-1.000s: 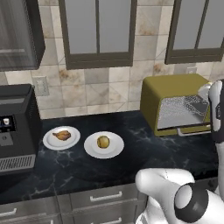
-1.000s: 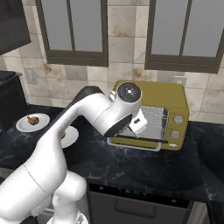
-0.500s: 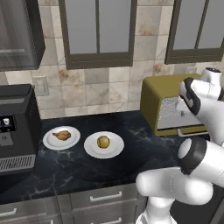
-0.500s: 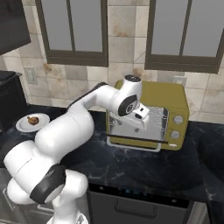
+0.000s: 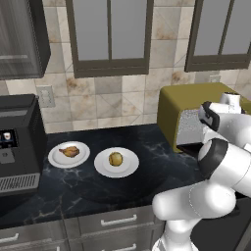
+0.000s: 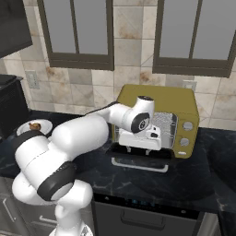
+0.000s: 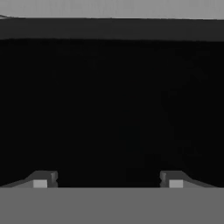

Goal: Open the toaster oven door. Place the bread on the top rack in the toaster oven and place the chicken drumstick on the bottom rack.

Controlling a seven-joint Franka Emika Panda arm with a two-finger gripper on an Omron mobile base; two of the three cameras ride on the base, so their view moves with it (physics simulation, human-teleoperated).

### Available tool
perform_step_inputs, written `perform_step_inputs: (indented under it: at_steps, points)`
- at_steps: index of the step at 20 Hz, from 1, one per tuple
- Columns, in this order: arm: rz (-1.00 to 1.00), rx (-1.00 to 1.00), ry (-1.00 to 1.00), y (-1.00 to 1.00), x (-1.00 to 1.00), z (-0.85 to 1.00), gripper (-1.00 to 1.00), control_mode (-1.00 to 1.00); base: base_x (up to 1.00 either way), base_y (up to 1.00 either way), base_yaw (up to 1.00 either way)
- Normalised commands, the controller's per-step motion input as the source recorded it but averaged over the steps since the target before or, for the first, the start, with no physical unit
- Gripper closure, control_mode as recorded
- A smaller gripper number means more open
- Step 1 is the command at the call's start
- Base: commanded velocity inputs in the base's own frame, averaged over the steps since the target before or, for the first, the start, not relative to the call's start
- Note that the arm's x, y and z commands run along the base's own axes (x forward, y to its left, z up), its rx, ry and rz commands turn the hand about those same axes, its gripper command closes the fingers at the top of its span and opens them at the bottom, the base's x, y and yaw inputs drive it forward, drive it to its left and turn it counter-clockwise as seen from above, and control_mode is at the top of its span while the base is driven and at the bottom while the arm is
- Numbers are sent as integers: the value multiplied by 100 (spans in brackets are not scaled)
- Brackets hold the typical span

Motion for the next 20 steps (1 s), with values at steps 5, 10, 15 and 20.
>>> perform_step_inputs:
  at_steps: [5, 10, 15, 20]
  points:
    - [23, 7, 11, -18, -41, -91, -100, -100, 0, 0, 0]
    - [4, 9, -6, -14, -3, 15, -100, -100, 0, 0, 0]
    - [4, 8, -38, 0, 0, 65, -100, -100, 0, 0, 0]
    - [10, 12, -50, 0, 37, 42, -100, -100, 0, 0, 0]
